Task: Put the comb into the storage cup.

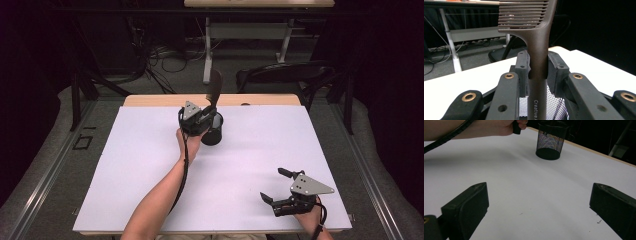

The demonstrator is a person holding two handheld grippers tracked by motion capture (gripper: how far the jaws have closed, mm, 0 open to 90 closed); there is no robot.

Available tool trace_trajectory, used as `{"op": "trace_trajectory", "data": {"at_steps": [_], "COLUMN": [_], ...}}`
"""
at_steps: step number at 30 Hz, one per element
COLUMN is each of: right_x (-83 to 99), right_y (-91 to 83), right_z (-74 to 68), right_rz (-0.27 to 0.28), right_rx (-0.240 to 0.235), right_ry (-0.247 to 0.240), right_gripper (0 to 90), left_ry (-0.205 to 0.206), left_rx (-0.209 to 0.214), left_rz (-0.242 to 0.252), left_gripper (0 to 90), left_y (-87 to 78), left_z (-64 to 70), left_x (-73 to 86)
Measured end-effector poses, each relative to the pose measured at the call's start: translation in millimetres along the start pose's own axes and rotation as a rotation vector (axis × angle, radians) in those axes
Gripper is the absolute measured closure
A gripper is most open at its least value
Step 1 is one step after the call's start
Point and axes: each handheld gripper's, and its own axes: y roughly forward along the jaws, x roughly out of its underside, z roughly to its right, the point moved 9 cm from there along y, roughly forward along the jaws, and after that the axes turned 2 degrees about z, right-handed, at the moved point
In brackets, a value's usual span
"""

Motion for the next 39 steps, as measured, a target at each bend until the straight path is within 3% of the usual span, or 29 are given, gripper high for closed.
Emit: {"op": "trace_trajectory", "data": {"at_steps": [39], "right_x": [0.4], "right_y": [0.5], "right_z": [0.4], "right_rz": [-0.001], "right_rx": [-0.002], "right_ry": [-0.001], "right_gripper": [1.8], "left_ry": [0.018], "left_rx": [-0.008], "left_rz": [-0.029], "left_gripper": [72.6], "left_y": [-0.8], "left_z": [1.5], "left_x": [7.6]}}
